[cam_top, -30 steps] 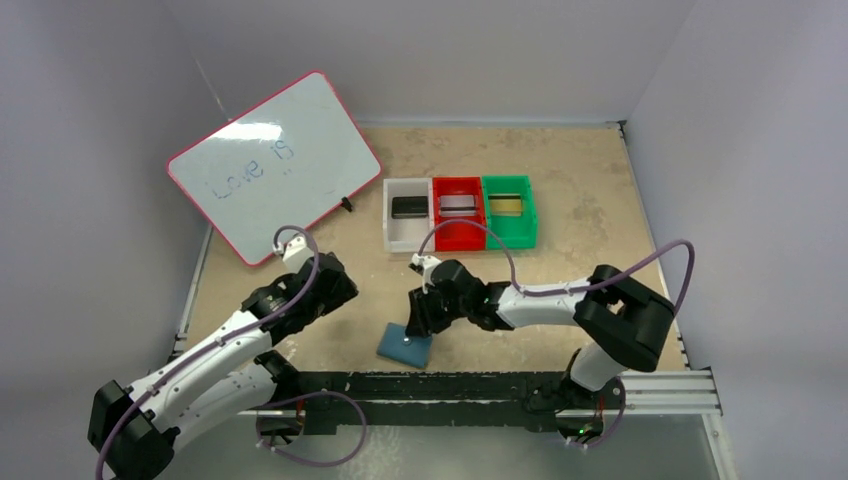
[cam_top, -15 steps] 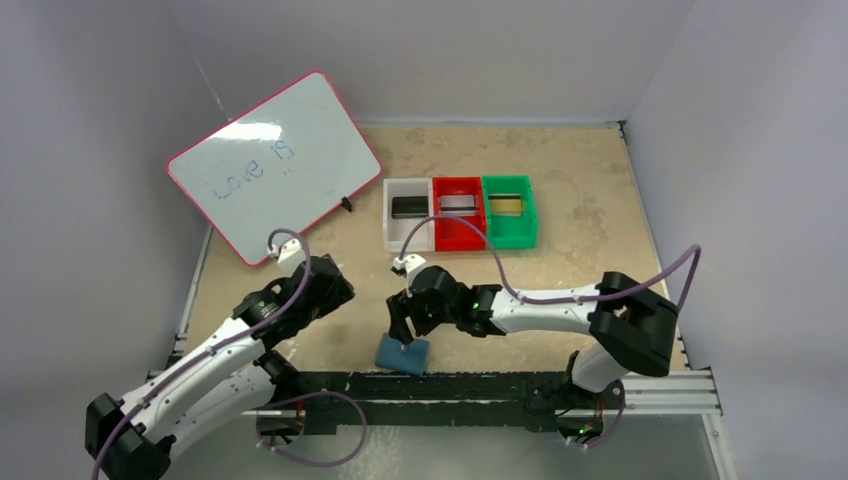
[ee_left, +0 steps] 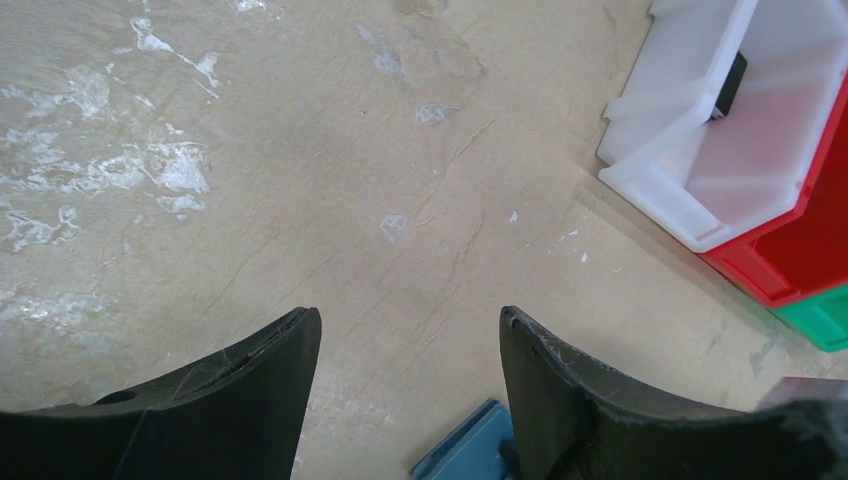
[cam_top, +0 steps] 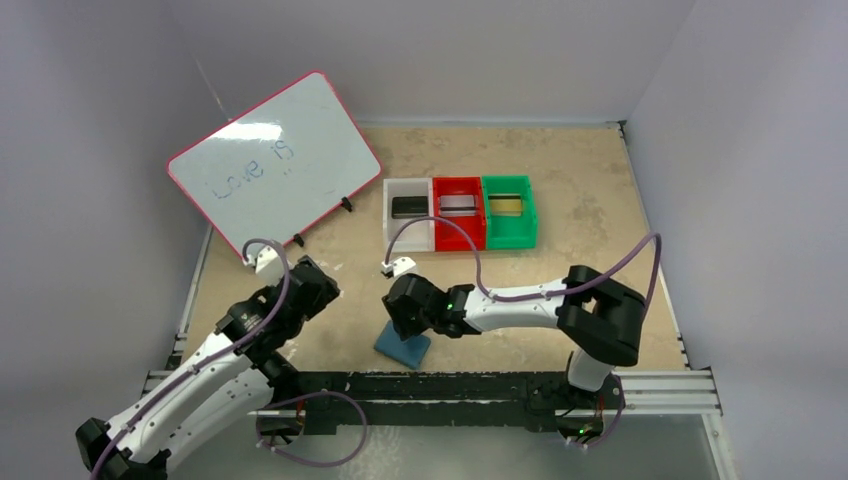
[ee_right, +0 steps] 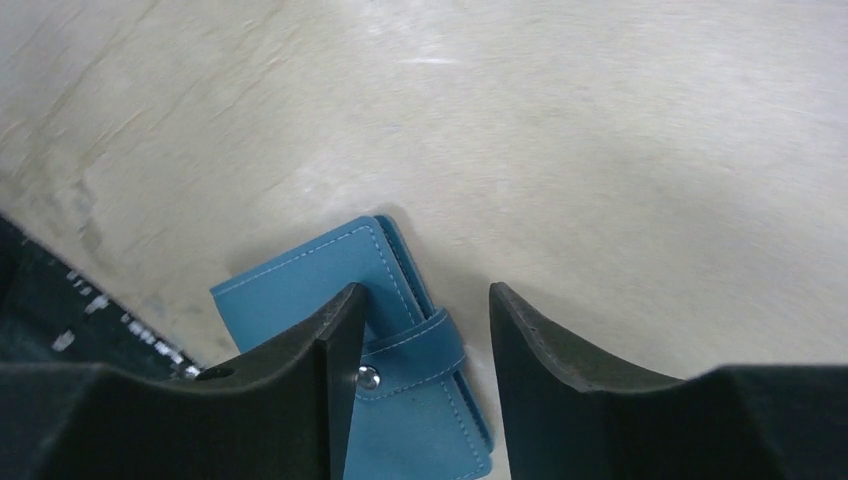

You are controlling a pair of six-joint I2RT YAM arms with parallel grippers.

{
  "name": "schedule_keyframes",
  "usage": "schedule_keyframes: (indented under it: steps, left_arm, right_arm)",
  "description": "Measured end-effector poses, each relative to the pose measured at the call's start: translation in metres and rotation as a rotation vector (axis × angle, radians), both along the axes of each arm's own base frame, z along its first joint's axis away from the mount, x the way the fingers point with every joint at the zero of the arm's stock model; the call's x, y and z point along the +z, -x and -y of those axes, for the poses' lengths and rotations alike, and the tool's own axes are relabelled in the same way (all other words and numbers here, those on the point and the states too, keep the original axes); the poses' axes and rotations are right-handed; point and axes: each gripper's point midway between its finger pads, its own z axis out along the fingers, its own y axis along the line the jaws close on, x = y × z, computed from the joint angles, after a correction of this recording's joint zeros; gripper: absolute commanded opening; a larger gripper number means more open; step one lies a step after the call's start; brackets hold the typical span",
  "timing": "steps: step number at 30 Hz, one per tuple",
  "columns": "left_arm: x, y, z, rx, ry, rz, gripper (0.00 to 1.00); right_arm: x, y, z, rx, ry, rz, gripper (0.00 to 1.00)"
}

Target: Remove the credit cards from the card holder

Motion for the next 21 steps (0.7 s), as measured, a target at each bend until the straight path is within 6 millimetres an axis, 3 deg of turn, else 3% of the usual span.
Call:
schedule_keyframes:
  steps: [4, 8, 15, 17, 21]
  left_arm:
    - [-0.008, -0.001, 0.001, -0.003, -0.032, -0.039, 0.66]
    - [-0.013, -0.004, 0.006, -0.014, -0.043, -0.062, 0.66]
    - [-0.018, -0.012, 0.034, -0.125, 0.000, -0.078, 0.66]
    - [-0.020, -0.014, 0.048, -0.180, 0.024, -0.086, 0.65]
    - [-0.029, -0.016, 0.071, -0.288, 0.048, -0.122, 0.63]
  right_arm:
    - [0.003, -0.010, 0.018, -0.118, 0.030, 0.028, 0.48]
    - [0.005, -0.015, 0.050, -0.282, 0.083, 0.042, 0.50]
    - [0.009, -0.007, 0.090, -0.466, 0.066, 0.014, 0.57]
    - [0.018, -0.005, 0.093, -0.473, 0.023, 0.006, 0.59]
    - [0.042, -0.003, 0.077, -0.488, -0.119, -0.033, 0.59]
